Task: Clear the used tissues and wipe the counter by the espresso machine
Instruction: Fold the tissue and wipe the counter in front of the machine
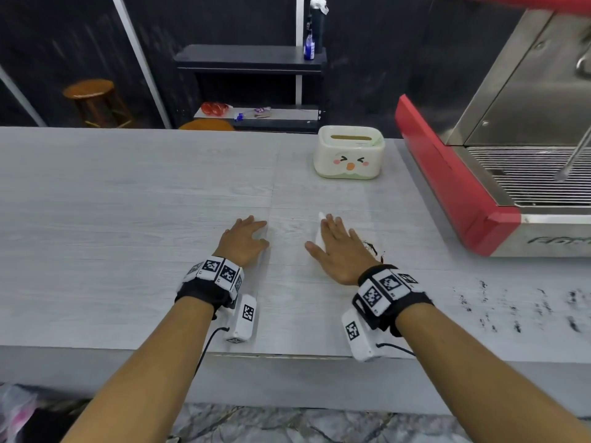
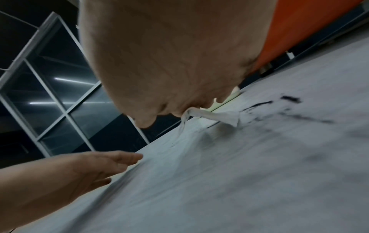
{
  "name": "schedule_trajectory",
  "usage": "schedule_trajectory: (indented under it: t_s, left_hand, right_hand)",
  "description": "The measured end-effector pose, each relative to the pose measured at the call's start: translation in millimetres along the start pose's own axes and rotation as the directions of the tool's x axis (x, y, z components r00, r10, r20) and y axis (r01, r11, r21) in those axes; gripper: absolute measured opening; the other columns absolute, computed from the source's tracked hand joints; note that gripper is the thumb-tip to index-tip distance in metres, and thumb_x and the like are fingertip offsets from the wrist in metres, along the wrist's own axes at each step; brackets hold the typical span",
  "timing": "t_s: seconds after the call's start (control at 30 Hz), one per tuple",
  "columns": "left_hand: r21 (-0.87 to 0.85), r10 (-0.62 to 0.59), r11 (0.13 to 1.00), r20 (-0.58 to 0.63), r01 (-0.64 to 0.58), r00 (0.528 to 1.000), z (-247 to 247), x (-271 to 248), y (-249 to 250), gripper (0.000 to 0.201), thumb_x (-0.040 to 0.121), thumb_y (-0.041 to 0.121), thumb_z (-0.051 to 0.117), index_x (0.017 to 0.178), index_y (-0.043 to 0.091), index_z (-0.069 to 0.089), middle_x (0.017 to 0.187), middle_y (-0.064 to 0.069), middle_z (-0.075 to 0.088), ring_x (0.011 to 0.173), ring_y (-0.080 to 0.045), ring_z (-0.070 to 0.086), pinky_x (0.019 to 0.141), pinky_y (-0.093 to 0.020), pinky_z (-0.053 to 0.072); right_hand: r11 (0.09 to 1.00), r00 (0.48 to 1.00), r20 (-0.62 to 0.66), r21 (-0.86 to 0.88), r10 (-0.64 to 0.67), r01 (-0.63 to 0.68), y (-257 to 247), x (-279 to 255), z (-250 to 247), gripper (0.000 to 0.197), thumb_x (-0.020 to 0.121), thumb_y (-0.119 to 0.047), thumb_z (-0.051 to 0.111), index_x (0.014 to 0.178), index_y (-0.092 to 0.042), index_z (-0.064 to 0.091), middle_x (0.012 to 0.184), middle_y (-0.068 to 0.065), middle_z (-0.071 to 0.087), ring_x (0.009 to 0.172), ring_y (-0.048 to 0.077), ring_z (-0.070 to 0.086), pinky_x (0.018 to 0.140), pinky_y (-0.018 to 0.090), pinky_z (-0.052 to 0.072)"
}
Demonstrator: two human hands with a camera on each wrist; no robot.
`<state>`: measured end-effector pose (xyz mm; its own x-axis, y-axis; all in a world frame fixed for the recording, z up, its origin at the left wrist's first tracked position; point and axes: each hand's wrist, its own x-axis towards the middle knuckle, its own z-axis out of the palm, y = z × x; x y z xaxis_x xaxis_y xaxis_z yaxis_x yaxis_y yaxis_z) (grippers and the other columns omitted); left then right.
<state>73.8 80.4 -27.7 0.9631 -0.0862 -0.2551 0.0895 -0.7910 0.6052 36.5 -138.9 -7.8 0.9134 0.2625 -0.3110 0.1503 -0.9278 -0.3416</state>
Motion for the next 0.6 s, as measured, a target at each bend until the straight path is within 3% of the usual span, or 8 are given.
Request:
schedule_trajectory:
  t_s: [0.13,0.27,0.47,0.6]
  left_hand:
    - [-0.024,-0.015,1.000,-0.037,0.014,0.999,-4.0,11.7,-0.8,0.055,0.091,0.025,0.052,0.143,0.025,0.034,0.158,-0.002,0.015,0.147,-0.020,0.003,0.120,-0.042,0.004]
    - [0.147,0.000,0.989,0.019,-0.003,1.000,-6.0,20.6,-7.9,0.056,0.092,0.032,0.049,0.145,0.027,0.030,0.159,-0.002,0.009,0.147,-0.022,0.000,0.120,-0.044,0.002]
    - [0.238,0.003,0.971,0.073,-0.020,0.997,-8.8,28.3,-9.3,0.065,0.089,0.038,0.054,0.146,0.030,0.024,0.160,-0.001,0.002,0.147,-0.022,-0.004,0.117,-0.046,-0.001]
    - [0.231,-0.002,0.973,0.063,-0.013,0.998,-7.0,28.6,-9.2,0.067,0.088,0.040,0.055,0.146,0.033,0.023,0.160,0.000,0.001,0.147,-0.022,-0.006,0.117,-0.046,-0.003]
  right_hand:
    - [0.996,0.996,-0.007,-0.027,-0.091,0.091,-34.3,32.8,2.9,0.073,0.097,-0.055,0.016,0.150,-0.009,-0.006,0.159,0.005,-0.015,0.146,0.017,-0.014,0.120,0.039,-0.005]
    - [0.991,0.992,0.012,-0.044,-0.127,0.127,-54.5,62.4,9.7,0.071,0.098,-0.052,0.016,0.150,-0.009,-0.004,0.160,0.006,-0.013,0.147,0.019,-0.012,0.120,0.040,-0.004]
    - [0.993,0.992,0.094,-0.068,-0.089,0.095,-51.4,83.9,17.5,0.061,0.100,-0.046,0.015,0.152,-0.017,0.001,0.160,0.005,-0.013,0.147,0.022,-0.013,0.120,0.043,-0.005]
    - [0.990,0.993,0.055,-0.094,-0.103,0.108,-44.9,87.7,19.1,0.056,0.101,-0.041,0.018,0.152,-0.022,0.004,0.159,0.008,-0.016,0.147,0.024,-0.012,0.120,0.041,-0.003]
